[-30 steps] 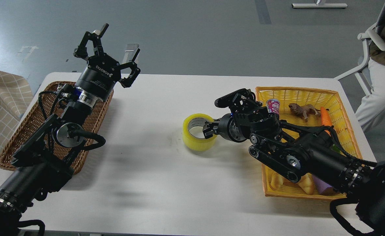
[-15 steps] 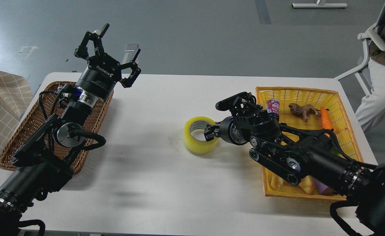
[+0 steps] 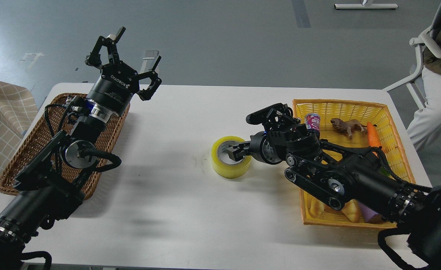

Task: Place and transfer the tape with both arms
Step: 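Lower the tape roll onto the table and open the right gripper, then withdraw the right gripper back above the tray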

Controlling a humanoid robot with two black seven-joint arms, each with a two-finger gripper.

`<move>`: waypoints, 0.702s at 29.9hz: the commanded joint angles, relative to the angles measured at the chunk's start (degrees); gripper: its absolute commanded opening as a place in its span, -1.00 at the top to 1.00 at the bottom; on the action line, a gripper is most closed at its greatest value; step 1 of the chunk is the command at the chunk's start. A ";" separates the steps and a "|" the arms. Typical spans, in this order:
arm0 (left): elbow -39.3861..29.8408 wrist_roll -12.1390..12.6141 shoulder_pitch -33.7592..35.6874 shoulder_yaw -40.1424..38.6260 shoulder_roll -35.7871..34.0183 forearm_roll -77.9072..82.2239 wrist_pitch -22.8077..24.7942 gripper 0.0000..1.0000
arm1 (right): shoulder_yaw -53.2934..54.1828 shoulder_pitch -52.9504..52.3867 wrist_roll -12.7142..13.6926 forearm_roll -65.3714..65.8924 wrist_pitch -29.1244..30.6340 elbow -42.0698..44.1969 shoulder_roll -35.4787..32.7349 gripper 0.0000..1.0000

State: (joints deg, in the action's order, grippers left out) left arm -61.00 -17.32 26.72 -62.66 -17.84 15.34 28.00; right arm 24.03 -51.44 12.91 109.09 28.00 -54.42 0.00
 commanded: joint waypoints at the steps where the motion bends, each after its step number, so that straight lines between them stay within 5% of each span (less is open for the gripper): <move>1: 0.00 0.10 0.00 0.00 0.00 0.04 0.00 -0.96 | 0.57 -0.68 0.01 -0.10 0.00 -1.22 0.00 -0.93; 10: 0.00 0.01 -0.17 0.00 0.00 -0.13 0.00 -0.95 | 5.05 -3.84 -0.07 -2.65 0.00 -14.48 -8.87 -0.94; 21: 0.18 0.01 -0.35 0.09 -0.26 0.48 0.00 -0.95 | 23.85 4.24 -0.25 -13.28 0.00 -25.65 -19.07 -0.97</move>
State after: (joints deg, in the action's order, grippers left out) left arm -60.82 -17.41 26.20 -62.54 -18.04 15.70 28.00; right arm 43.49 -49.43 12.66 98.99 28.00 -79.02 -18.15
